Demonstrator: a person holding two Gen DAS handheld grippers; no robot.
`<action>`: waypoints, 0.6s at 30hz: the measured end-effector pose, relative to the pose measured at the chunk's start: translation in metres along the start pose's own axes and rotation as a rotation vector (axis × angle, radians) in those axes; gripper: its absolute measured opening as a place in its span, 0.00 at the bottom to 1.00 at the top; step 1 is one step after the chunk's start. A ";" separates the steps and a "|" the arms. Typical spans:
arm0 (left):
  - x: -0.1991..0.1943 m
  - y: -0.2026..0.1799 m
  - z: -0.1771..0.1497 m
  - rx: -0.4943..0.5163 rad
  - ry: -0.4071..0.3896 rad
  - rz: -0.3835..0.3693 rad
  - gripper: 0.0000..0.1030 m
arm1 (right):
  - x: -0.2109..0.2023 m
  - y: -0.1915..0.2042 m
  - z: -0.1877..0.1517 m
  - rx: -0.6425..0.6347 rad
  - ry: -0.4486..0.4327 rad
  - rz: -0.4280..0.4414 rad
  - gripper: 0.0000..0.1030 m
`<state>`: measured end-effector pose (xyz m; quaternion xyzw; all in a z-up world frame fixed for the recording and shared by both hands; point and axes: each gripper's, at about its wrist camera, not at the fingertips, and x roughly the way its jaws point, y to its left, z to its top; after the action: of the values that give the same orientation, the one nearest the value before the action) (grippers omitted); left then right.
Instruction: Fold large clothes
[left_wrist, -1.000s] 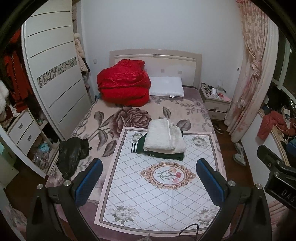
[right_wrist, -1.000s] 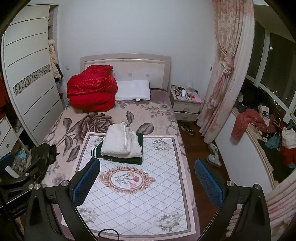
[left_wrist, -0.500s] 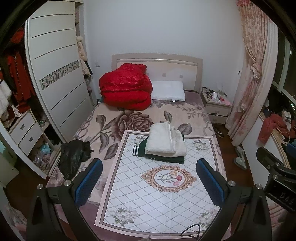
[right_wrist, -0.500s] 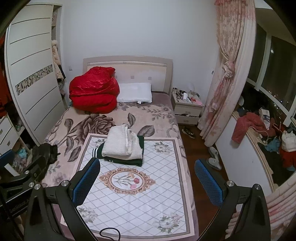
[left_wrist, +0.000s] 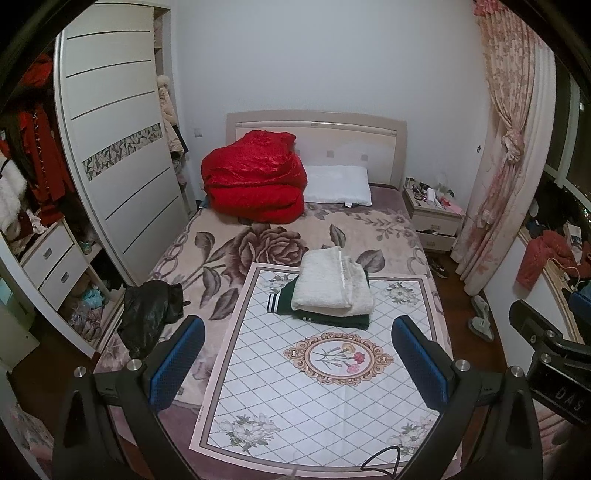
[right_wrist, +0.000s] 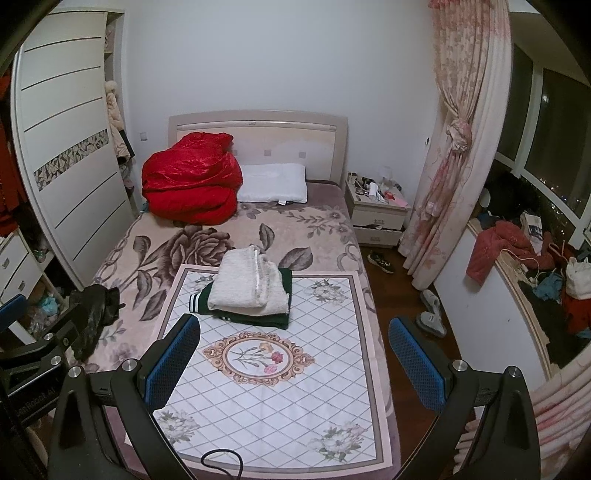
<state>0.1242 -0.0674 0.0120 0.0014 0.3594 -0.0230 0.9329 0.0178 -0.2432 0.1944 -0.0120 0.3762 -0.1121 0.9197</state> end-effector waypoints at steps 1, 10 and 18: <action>-0.001 0.000 0.000 0.001 -0.003 0.000 1.00 | 0.001 0.000 0.000 0.000 -0.001 -0.002 1.00; -0.004 -0.005 0.004 0.002 -0.008 -0.001 1.00 | -0.003 0.004 -0.005 -0.001 -0.003 0.001 1.00; -0.004 -0.005 0.005 0.005 -0.011 0.006 1.00 | -0.005 0.007 -0.007 -0.001 -0.005 0.004 1.00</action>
<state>0.1243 -0.0725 0.0184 0.0048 0.3541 -0.0214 0.9350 0.0112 -0.2345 0.1922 -0.0122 0.3741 -0.1102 0.9207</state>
